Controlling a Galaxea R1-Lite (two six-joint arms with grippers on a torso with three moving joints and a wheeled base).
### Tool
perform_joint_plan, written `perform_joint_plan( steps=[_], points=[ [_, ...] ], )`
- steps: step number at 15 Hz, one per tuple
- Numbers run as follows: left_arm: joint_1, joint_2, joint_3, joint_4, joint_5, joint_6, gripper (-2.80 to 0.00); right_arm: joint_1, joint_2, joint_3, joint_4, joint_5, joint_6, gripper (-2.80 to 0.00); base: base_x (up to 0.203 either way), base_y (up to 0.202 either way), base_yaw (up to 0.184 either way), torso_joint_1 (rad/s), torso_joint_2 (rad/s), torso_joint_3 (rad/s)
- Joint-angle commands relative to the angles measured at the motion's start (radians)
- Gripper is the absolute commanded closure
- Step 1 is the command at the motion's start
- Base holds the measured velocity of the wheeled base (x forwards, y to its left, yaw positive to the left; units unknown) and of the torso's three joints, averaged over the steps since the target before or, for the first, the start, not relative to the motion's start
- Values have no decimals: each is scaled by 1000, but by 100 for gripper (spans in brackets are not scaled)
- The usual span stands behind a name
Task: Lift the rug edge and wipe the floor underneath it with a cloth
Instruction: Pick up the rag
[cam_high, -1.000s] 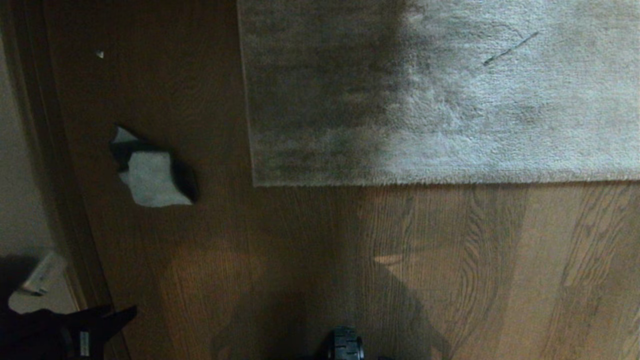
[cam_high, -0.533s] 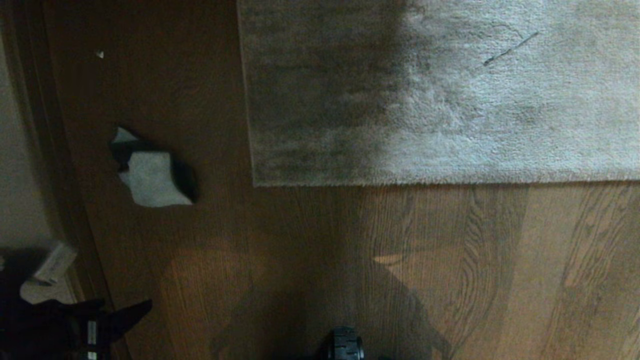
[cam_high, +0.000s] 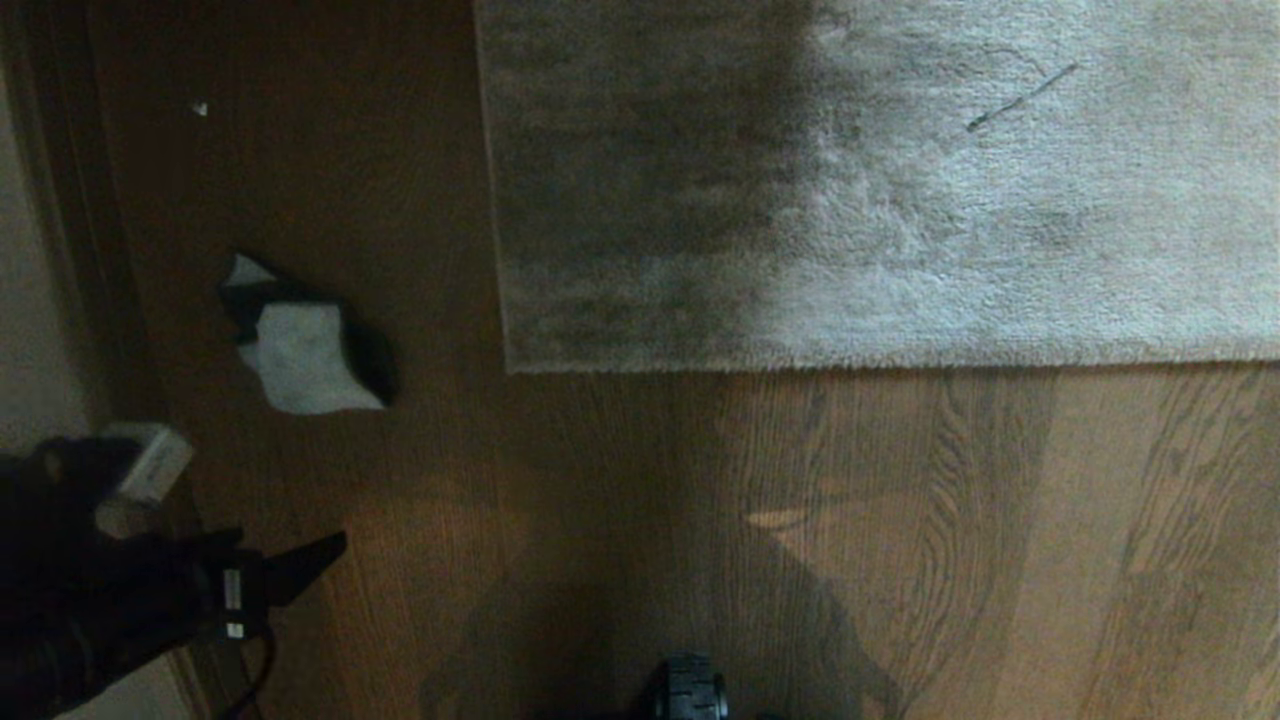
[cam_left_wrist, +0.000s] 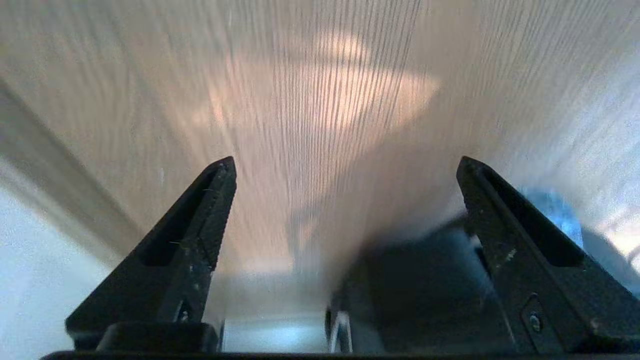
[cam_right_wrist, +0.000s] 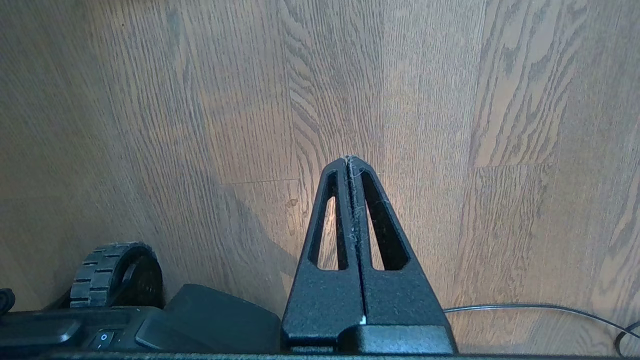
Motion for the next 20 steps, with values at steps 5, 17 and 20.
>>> perform_joint_plan(
  steps=[5, 17, 20],
  points=[
    [-6, 114, -76, -131, 5, 3, -280, 0, 0, 0, 0, 0, 0, 0, 0, 0, 0, 0, 0, 0],
    [5, 249, -201, -286, 11, 53, -280, 0, 0, 0, 0, 0, 0, 0, 0, 0, 0, 0, 0, 0],
    [40, 291, -234, -309, 11, 99, -280, 0, 0, 0, 0, 0, 0, 0, 0, 0, 0, 0, 0, 0]
  ],
)
